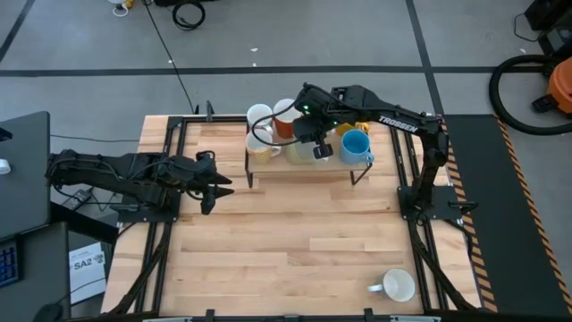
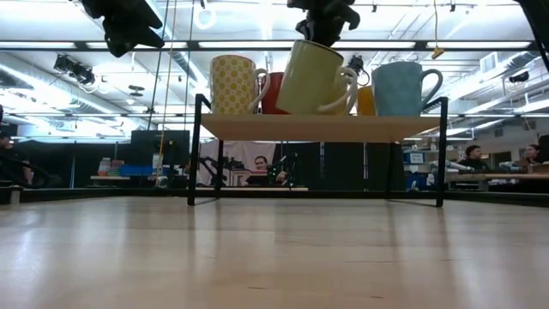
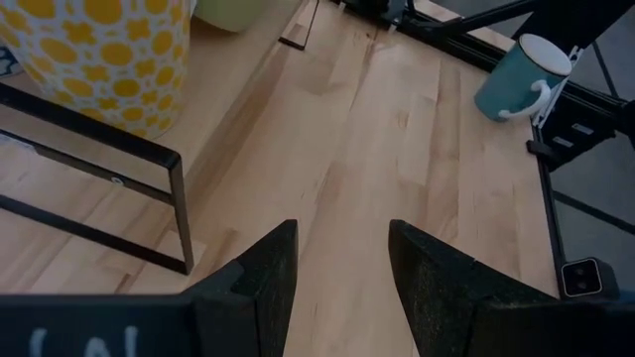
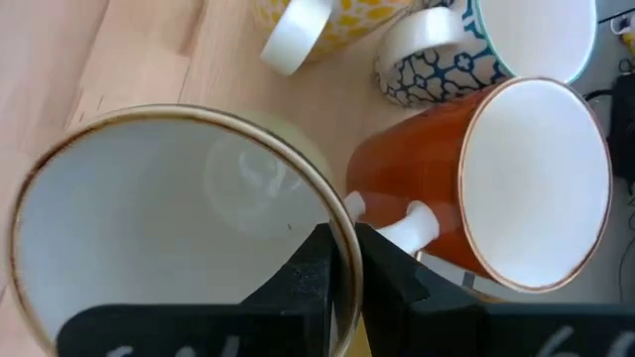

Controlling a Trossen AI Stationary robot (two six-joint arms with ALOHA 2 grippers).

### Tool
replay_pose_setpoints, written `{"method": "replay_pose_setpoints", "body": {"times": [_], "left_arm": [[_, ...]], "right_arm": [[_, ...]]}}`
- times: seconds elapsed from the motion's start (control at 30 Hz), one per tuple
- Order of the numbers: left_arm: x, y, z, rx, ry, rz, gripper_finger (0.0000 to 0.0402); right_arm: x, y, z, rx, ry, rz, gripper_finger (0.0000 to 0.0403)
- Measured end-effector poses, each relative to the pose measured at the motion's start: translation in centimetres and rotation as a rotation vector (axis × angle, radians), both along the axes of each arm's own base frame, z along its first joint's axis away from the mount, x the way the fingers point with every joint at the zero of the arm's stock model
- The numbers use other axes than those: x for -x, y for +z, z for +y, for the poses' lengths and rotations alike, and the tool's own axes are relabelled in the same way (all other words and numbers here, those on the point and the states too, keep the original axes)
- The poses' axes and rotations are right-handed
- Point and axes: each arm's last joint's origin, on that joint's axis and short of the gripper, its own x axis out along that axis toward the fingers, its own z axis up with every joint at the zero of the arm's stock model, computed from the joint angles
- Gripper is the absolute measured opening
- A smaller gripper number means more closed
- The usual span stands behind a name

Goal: Place coffee mugs
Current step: Put the green mug on the shelf, then adjust the yellow patterned mug on the shelf

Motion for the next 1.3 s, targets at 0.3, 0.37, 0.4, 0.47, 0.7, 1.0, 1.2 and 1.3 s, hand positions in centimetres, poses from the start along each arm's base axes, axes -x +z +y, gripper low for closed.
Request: {"method": "replay_pose_setpoints", "body": {"times": [0.3, 0.37, 0.4, 0.47, 0.7, 1.0, 1.2, 1.3], "left_arm": [[0.0, 0.0, 0.0, -0.001, -0.001, 0.000, 0.0167], [0.0, 0.0, 0.0, -0.002, -0.001, 0.000, 0.0167], [0.0, 0.0, 0.0, -0.002, -0.001, 0.000, 0.0167], [0.0, 0.0, 0.0, -0.002, -0.001, 0.000, 0.0167], [0.0, 0.0, 0.0, -0.002, -0.001, 0.000, 0.0167], [0.0, 0.0, 0.0, 0.000, 0.000, 0.000, 0.0167], [0.0, 0.0, 0.0, 0.000, 0.000, 0.000, 0.0167], [0.0, 0.0, 0.0, 0.000, 0.000, 0.000, 0.0167]], "right_arm": [[-0.6, 0.0, -0.2, 0.013, 0.001, -0.048, 0.0053], [-0.7, 0.0, -0.2, 0.015, 0.001, -0.055, 0.0053], [-0.8, 0.0, -0.2, 0.016, 0.001, -0.059, 0.0053], [-0.9, 0.1, -0.2, 0.021, 0.001, -0.074, 0.0054], [-1.1, 0.2, -0.3, 0.028, 0.001, -0.096, 0.0063], [-1.4, 0.6, -0.4, 0.043, 0.001, -0.148, 0.0093], [-1.5, 0.7, -0.4, 0.047, 0.001, -0.164, 0.0119], [-1.7, 0.8, -0.5, 0.053, 0.001, -0.182, 0.0129]]}}
